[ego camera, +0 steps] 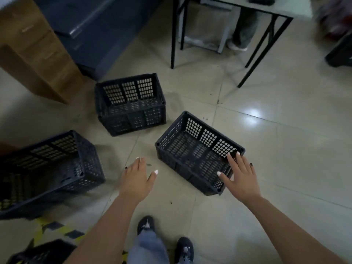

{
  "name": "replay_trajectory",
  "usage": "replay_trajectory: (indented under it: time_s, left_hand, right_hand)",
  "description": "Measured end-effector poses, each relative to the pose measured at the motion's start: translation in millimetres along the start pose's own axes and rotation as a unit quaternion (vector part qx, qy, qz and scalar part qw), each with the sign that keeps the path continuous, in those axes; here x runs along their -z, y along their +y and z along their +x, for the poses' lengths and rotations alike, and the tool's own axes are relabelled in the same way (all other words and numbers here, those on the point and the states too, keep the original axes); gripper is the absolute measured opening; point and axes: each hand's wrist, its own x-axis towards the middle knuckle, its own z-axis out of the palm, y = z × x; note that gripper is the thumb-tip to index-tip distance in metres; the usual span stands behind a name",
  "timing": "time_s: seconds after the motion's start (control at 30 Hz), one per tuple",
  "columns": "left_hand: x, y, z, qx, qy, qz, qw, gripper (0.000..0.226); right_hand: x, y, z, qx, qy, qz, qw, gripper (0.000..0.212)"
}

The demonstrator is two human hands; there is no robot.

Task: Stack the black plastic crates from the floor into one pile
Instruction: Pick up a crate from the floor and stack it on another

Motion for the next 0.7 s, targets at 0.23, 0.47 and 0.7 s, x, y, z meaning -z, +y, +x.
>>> replay_trajectory:
  time_s: [0.23, 0.47, 0.7]
  left_hand:
    - [2.6, 45.4, 98.6, -0.04, -0.052, 0.035, 0.997, 0.073]
    - [0.1, 80.6, 226.8, -0.121, -0.108, 0.061, 0.985, 0.069]
    - [-40.9, 107.5, 332.9, -0.111, -0.105, 0.065, 0.986, 0.074]
  right_hand:
    - [8.1, 27.9, 57.1, -0.114, 0.024, 0.061, 0.991, 0.074]
    - [-18.8, 32.9, 123.4, -0.208, 0.007, 0.085, 0.974, 0.073]
    - [-83.3, 62.1, 166.2, -0.296, -0.015, 0.106, 0.949, 0.07]
